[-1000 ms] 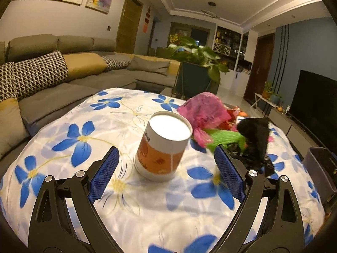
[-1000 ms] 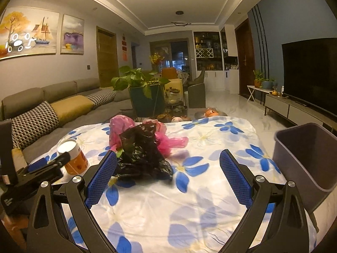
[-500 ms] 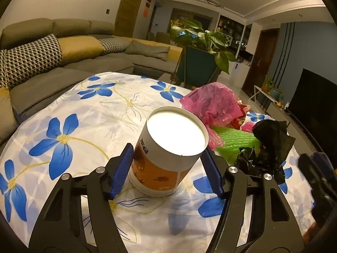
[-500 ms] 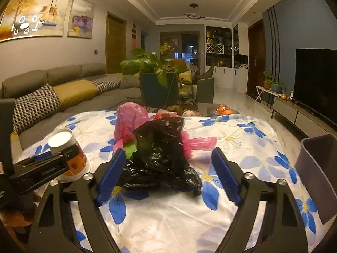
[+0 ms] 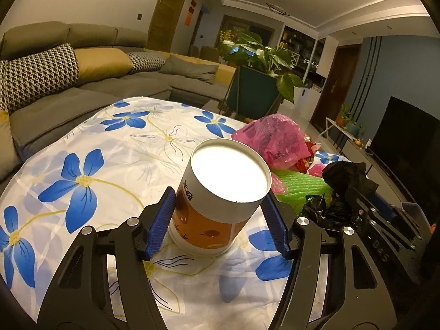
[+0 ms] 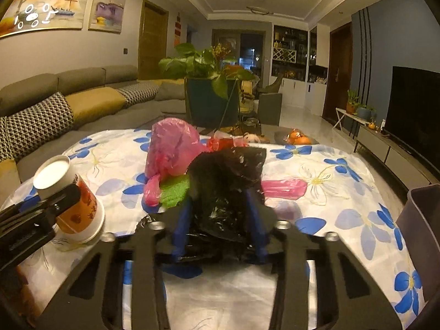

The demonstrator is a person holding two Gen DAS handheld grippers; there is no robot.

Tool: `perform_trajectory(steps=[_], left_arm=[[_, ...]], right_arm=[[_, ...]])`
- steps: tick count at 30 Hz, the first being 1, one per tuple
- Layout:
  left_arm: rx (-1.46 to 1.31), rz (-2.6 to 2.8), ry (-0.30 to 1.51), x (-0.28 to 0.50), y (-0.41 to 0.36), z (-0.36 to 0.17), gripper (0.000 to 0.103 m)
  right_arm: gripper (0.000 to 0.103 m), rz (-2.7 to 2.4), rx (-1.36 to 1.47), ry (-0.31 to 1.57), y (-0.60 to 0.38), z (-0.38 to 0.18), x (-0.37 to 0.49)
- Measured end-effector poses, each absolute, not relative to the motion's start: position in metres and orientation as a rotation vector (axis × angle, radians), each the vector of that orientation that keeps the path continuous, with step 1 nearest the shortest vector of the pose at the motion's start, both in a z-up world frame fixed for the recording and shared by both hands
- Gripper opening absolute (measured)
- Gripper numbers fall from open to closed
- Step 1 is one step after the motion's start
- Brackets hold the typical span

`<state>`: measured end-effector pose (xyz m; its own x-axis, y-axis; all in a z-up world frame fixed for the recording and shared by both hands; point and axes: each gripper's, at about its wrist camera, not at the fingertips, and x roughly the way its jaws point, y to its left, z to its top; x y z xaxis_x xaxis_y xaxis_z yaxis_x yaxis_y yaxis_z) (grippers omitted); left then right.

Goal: Collect trash
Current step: 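Lift the white-orange cup and black bag off the table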

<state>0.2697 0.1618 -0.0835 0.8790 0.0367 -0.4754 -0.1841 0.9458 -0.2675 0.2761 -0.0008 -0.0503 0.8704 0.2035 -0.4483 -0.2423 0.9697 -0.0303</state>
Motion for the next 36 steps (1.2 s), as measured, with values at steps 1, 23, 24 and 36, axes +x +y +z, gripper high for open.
perform_trajectory(steps=[1,23,24,36], left_arm=[[-0.314,0.114,0.484,0.269,0.162,-0.083,0.062],[-0.298,0.06,0.431,0.23,0.137,-0.057,0.062],[-0.298,0.057,0.428,0.228,0.135,-0.055,0.062],[-0.241,-0.004,0.406,0.201,0.089,-0.03,0.062]], right_arm=[[0.019,0.237,-0.086,0.464,-0.001,-0.051,0.278],[0.001,0.295,0.035,0.352,-0.055,-0.013,0.226],[0.001,0.295,0.035,0.347,-0.057,-0.011,0.223],[0.001,0.28,0.064,0.293,-0.098,0.014,0.183]])
